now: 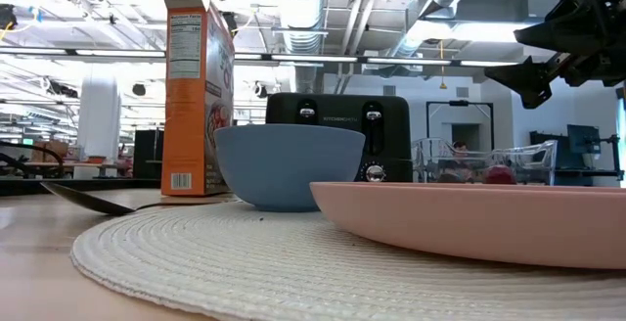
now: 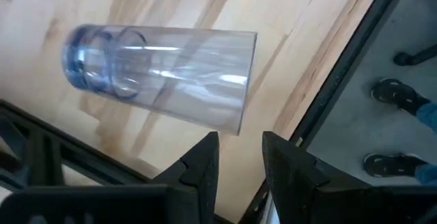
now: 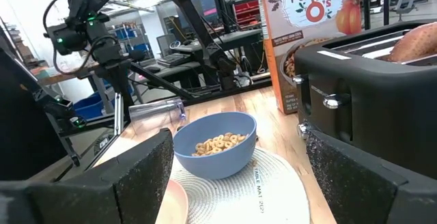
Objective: Arrange a breakfast setting
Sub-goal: Put the purple cup on top of the white placemat
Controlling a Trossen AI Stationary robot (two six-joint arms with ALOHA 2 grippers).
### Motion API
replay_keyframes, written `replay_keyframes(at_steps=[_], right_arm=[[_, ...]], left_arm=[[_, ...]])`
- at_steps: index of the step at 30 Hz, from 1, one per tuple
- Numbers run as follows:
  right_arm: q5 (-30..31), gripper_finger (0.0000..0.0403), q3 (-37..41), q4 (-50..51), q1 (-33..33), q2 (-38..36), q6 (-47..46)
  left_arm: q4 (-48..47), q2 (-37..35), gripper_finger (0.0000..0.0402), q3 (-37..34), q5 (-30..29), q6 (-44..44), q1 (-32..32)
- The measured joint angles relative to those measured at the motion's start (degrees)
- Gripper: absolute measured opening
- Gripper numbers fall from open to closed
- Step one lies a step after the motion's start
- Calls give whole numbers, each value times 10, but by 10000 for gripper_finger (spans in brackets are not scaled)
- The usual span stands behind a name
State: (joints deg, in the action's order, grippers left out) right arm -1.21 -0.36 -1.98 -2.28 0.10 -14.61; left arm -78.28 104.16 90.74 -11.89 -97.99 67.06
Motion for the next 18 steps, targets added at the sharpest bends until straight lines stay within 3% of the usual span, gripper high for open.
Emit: replay_keyframes(at_steps=[18], right_arm=[[0, 356, 0, 0, 0, 0, 0]], left_arm=[[13, 39, 100, 3, 0, -16, 0]])
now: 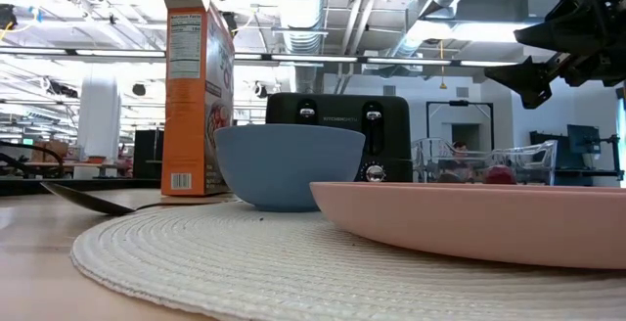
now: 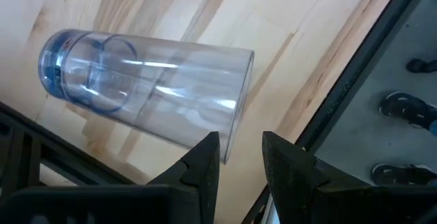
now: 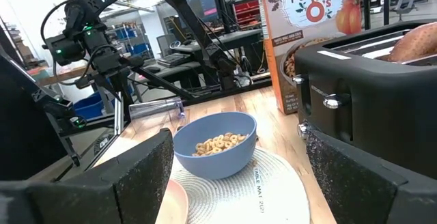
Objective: Arrange a breakfast setting
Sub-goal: Put the purple cup on top of the white placemat
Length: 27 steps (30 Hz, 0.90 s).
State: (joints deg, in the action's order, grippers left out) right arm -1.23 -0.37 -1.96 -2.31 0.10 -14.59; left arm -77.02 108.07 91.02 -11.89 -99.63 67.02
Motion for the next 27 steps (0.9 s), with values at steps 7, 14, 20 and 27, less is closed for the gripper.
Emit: replay_keyframes(at_steps=[7, 14, 20, 27], right_arm=[[0, 356, 0, 0, 0, 0, 0], [0, 356, 0, 0, 0, 0, 0], [0, 356, 0, 0, 0, 0, 0], [0, 356, 0, 0, 0, 0, 0]], left_arm=[[1, 9, 100, -2, -5, 7, -3], [2, 37, 100, -1, -3, 24, -6], [-23, 37, 100, -1, -3, 24, -11], [-48, 37, 100, -30, 12, 16, -11]])
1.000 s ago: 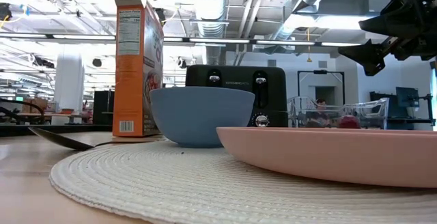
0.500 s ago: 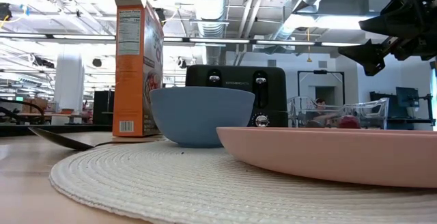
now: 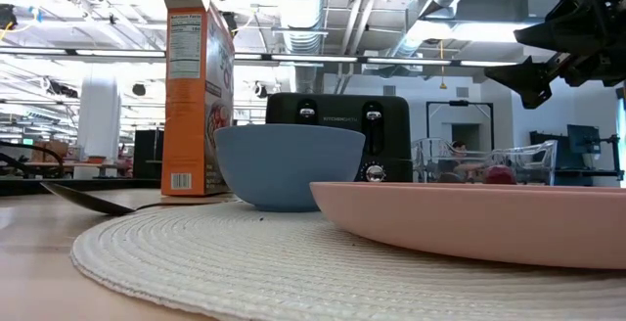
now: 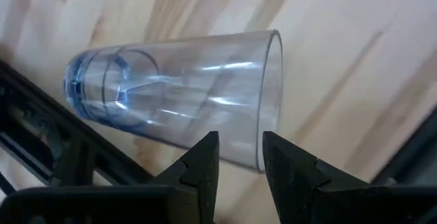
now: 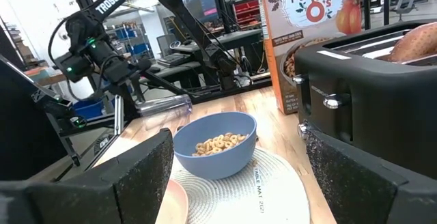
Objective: Arrange a breakfast setting
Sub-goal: Put the purple cup on top of the white placemat
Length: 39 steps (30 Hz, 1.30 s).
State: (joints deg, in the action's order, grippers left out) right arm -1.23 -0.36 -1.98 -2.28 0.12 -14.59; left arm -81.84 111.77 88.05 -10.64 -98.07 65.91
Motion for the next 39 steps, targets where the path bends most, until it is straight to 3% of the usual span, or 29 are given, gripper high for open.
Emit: replay_keyframes(at_steps=[16, 23, 32, 39], right_arm=[[0, 356, 0, 0, 0, 0, 0], [0, 356, 0, 0, 0, 0, 0], [0, 356, 0, 0, 0, 0, 0], [0, 356, 0, 0, 0, 0, 0]], left_arm=[[-17, 0, 100, -56, -8, -41, -2], [-18, 0, 100, -57, -77, -2, -2], [-12, 0, 100, -52, -82, -74, -9], [-7, 0, 100, -25, -142, -111, -36]])
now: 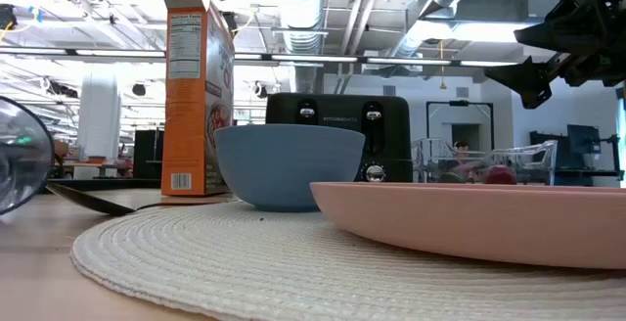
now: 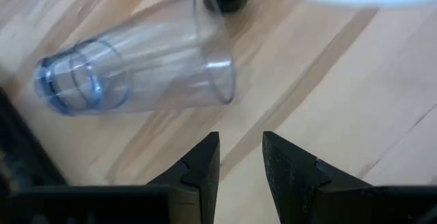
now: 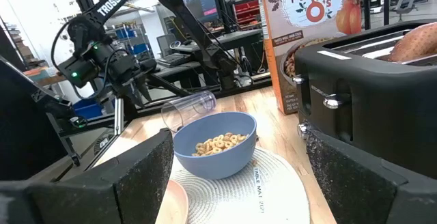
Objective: Arrange a breakfast setting
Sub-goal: Put the purple cup on top of the white placemat
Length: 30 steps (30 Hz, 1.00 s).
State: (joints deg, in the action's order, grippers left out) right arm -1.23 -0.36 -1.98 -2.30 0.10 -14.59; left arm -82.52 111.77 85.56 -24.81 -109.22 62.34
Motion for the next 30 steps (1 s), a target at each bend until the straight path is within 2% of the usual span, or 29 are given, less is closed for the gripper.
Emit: replay_keyframes(at_steps=[5, 10, 15, 20, 25, 30], right_arm=[[0, 356, 0, 0, 0, 0, 0], [0, 356, 0, 0, 0, 0, 0], [0, 356, 0, 0, 0, 0, 0], [0, 356, 0, 0, 0, 0, 0], [0, 356, 0, 0, 0, 0, 0], [0, 356, 0, 0, 0, 0, 0]], left_arm=[[0, 0, 100, 17, -16, 19, -56], [-11, 0, 100, 79, -38, 116, -99], [-75, 0, 100, 137, -93, 147, -124], [-62, -18, 100, 176, -136, 206, -143], [-63, -41, 100, 197, -182, 240, -167], [-62, -78, 100, 199, -188, 272, -199]])
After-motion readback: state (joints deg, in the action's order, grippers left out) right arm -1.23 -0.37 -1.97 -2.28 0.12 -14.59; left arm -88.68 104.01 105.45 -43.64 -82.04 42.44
